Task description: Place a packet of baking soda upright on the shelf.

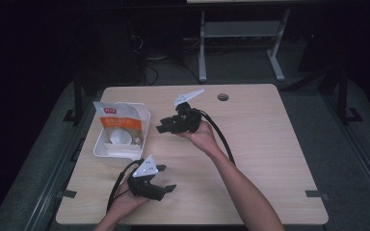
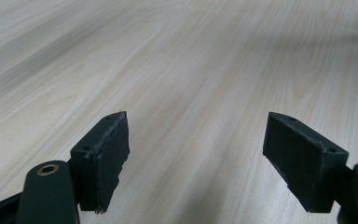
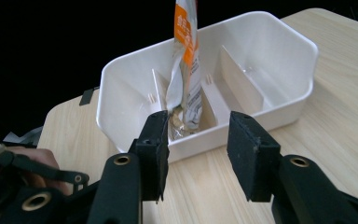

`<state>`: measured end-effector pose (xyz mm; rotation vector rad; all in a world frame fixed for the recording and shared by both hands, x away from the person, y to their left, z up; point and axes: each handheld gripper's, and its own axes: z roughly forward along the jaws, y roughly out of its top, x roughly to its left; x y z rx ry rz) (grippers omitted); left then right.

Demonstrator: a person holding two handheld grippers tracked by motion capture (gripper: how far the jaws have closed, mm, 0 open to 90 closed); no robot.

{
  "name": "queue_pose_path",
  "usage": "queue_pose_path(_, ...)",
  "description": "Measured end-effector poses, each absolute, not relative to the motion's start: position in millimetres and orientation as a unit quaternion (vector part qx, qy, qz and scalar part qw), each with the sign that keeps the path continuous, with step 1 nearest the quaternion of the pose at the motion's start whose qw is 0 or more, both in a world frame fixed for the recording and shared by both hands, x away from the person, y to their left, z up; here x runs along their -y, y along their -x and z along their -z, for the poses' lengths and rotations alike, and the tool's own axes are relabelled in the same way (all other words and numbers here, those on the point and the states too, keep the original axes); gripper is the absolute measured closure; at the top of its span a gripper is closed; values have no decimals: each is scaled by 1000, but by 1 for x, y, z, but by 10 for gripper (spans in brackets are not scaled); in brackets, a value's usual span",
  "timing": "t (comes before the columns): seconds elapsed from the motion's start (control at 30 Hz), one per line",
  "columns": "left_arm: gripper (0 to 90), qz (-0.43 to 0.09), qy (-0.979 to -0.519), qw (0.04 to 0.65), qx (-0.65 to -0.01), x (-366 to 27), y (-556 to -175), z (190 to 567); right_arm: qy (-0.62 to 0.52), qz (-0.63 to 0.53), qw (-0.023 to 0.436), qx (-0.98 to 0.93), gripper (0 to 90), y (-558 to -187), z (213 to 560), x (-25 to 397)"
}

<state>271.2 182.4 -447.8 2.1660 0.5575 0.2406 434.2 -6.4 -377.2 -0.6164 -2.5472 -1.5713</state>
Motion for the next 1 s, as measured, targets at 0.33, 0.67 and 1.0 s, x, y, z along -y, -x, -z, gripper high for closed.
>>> queue_pose_path(0.33, 221, -97, -869, 430, -223, -182, -272, 449, 212, 518, 37, 828, 519, -429, 375, 29)
queue_pose_path(0.67, 222, -96, -868, 430, -229, -183, -273, 449, 222, 520, 30, 825, 492, -423, 374, 50)
queue_pose_path(1.0, 222, -96, -869, 429, -228, -182, -273, 449, 236, 524, 24, 818, 441, -418, 373, 71)
